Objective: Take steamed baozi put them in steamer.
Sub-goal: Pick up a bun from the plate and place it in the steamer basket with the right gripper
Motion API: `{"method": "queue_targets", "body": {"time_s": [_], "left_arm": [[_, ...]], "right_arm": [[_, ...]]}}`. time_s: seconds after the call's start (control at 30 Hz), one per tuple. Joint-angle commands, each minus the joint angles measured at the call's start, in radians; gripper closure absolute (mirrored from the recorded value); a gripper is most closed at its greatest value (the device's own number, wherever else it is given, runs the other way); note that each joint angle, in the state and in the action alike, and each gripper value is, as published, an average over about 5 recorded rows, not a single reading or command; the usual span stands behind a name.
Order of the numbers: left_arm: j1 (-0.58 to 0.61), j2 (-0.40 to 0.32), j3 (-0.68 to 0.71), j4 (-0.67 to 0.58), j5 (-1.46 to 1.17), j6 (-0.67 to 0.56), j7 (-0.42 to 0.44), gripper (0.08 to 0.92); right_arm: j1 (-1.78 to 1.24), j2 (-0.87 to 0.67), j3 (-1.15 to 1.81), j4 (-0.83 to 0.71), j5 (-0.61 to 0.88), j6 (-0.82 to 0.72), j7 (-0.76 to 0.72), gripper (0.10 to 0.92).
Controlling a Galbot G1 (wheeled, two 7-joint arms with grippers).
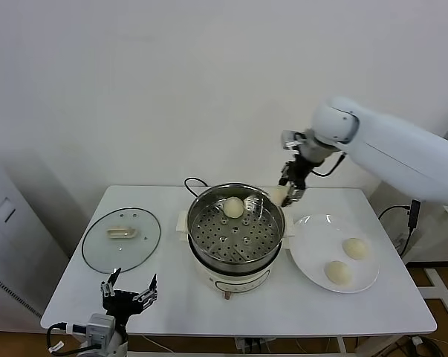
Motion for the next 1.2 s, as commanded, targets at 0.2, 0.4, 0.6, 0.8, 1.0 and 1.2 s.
{"method": "queue_targets", "body": {"time_s": [0.2, 0.4, 0.6, 0.8, 1.0, 1.2], "left_arm": [[0.000, -0.008, 0.011, -0.029, -0.008, 0.010, 0.000, 0.177], [-0.002, -0.009, 0.014, -0.027, -0.017, 0.012, 0.000, 0.177], [-0.007, -0.015, 0.019, -0.026, -0.022, 0.014, 0.000, 0.177], [-0.012, -0.014, 0.019, -0.018, -0.027, 0.015, 0.000, 0.177], [-0.022, -0.008, 0.018, -0.006, -0.030, 0.017, 0.001, 0.177], [-0.026, -0.013, 0.027, 0.004, -0.029, 0.018, 0.001, 0.177]], "right_arm": [[-0.035, 0.277, -0.060, -0.052, 0.086, -0.166, 0.058, 0.496], [-0.107, 0.341, -0.041, -0.082, 0.049, -0.188, 0.086, 0.498], [-0.185, 0.404, -0.022, -0.148, -0.028, -0.190, 0.110, 0.498], [-0.246, 0.454, 0.008, -0.210, -0.076, -0.185, 0.125, 0.499], [-0.258, 0.468, 0.017, -0.228, -0.087, -0.182, 0.128, 0.492], [-0.246, 0.448, 0.024, -0.209, -0.078, -0.179, 0.133, 0.437]]}}
